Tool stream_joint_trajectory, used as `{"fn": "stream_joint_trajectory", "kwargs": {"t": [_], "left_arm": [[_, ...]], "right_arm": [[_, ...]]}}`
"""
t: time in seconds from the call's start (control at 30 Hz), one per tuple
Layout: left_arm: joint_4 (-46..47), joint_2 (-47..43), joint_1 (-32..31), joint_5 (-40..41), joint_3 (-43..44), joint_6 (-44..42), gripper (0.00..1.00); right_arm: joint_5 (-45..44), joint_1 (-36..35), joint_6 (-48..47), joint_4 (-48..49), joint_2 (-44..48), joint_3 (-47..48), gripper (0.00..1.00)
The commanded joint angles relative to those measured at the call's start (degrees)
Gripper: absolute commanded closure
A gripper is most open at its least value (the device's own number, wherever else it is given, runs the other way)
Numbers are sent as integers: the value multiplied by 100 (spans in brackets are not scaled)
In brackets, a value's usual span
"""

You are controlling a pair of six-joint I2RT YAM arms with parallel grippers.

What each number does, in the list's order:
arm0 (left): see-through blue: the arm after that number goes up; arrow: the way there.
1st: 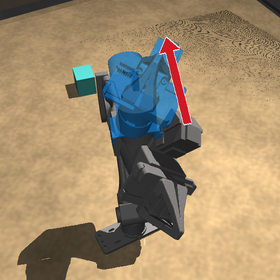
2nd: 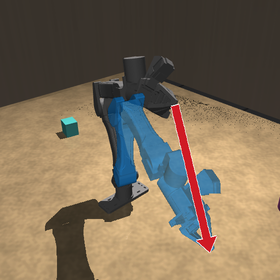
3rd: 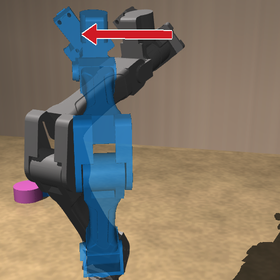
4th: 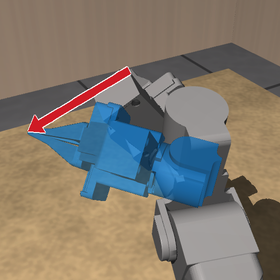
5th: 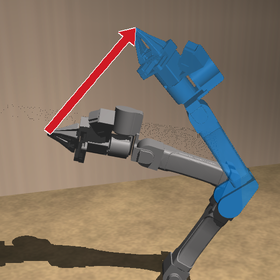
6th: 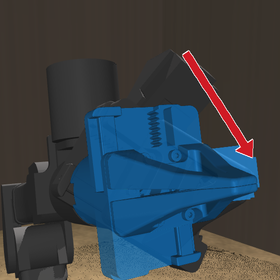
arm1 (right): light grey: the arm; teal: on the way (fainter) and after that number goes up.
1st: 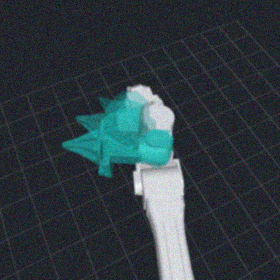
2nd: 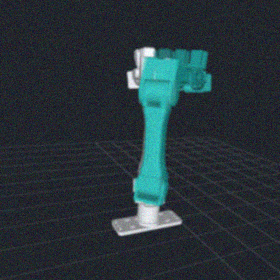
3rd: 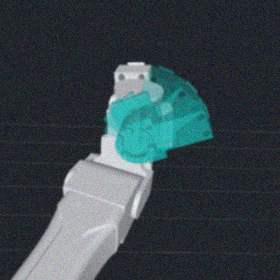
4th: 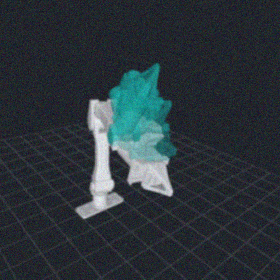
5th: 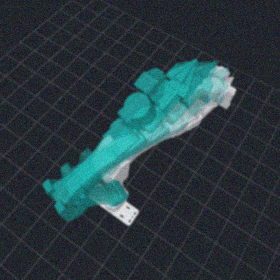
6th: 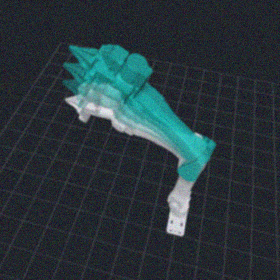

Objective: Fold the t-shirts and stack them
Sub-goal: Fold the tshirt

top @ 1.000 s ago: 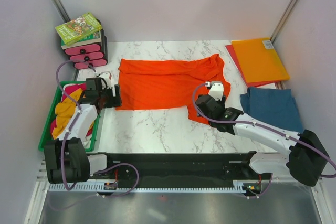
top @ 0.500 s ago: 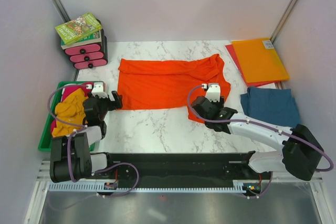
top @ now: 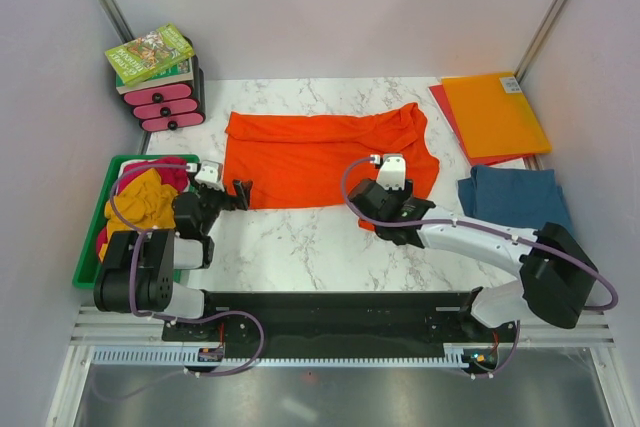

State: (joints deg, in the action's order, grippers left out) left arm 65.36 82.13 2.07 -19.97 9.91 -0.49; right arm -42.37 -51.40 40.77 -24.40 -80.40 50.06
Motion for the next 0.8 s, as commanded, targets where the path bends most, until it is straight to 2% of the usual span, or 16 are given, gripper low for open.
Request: {"fn": "stream_joint_trajectory", "kwargs": {"t": [0.0,0.17,0.33,0.43,0.63,0.77], "left_arm": [[-213,14,-13,959,308,118,0],[-120,-3,-101,1030,318,93,0],[-129,14,-101,1039,327,93,0],[-120,5,-101,1030,327,93,0],[-155,23,-92,1047,362,102,0],[-191,14,-110,1065,362,93,0]], "right_arm": [[-403,-46,63,-47,323,13,27],[-781,-46,-359,462,552,-541,27],[-597,-46,-421,893,263,-735,26],[-342,-46,-412,902,121,-700,27],[-605,-46,-684,1200,525,-954,26],[-474,-46,-878,1096,622,-954,26]]}}
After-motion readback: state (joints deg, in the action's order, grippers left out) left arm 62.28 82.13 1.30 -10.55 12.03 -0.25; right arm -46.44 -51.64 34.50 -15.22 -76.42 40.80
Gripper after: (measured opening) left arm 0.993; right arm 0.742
